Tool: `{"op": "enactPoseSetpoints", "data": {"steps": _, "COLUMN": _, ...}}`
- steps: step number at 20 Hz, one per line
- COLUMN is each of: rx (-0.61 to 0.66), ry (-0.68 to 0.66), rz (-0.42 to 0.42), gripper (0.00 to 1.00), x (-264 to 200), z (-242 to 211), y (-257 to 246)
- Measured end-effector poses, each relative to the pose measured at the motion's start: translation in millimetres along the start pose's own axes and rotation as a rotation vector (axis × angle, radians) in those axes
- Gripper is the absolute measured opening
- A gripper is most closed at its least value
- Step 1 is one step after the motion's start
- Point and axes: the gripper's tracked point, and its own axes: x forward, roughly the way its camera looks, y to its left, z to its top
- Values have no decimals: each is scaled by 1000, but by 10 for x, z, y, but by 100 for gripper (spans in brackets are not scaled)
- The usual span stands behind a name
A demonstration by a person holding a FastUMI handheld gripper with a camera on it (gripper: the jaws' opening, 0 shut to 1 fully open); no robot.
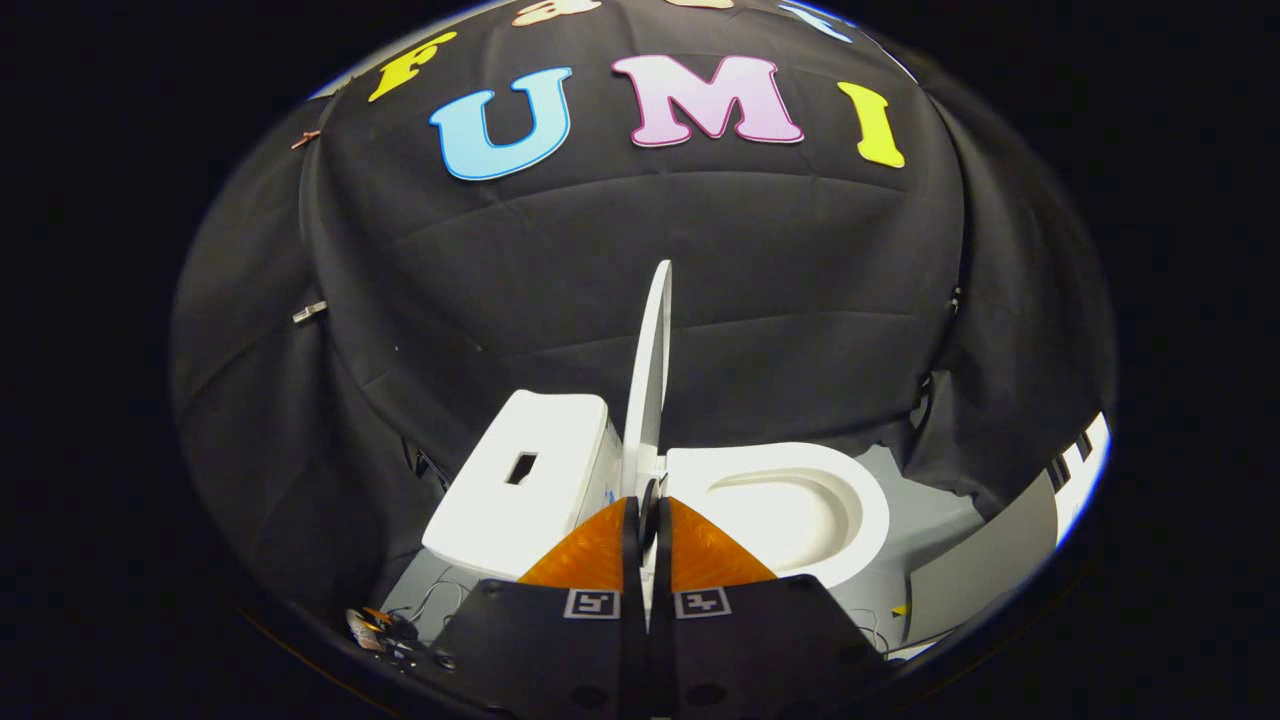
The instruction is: Open the toilet lid.
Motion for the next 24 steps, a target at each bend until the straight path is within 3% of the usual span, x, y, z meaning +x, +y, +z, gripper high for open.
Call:
{"op": "enactPoseSetpoints", "data": {"steps": 15, "rx": -167, "ry": -25, "rz": -55, "gripper": 6, "x": 105, "z": -69, "y": 983}}
{"op": "enactPoseSetpoints", "data": {"steps": 18, "rx": -207, "ry": -16, "rz": -14, "gripper": 7, "x": 148, "z": -122, "y": 1205}}
{"op": "enactPoseSetpoints", "data": {"steps": 24, "rx": -233, "ry": -22, "rz": -16, "gripper": 10, "x": 194, "z": -152, "y": 1371}}
